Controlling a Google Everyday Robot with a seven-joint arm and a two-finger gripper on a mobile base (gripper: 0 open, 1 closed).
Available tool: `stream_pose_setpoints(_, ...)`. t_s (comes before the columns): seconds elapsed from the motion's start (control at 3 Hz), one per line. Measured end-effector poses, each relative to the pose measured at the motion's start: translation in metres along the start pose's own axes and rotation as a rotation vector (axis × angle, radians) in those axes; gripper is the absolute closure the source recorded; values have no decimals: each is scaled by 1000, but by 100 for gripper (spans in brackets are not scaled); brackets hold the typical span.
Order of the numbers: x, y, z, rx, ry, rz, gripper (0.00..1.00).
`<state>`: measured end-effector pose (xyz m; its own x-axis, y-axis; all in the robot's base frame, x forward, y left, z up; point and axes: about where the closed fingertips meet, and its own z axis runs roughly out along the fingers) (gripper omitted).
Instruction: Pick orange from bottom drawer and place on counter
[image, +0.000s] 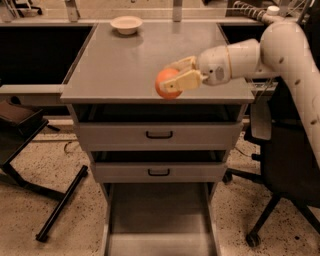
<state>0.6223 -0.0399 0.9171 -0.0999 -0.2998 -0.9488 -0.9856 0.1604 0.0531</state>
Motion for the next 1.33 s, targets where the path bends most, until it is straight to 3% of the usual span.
stream_pose_setpoints(0.33,-39,-41,5,42,-7,-56,100)
stream_pose_setpoints(0.67,-56,-101,2,164,-74,-56,100)
stream_pose_setpoints(1.0,-49,-156,5,298,-115,-9,100)
stream_pose_setpoints(1.33,-16,-183,26,337,-94,63,100)
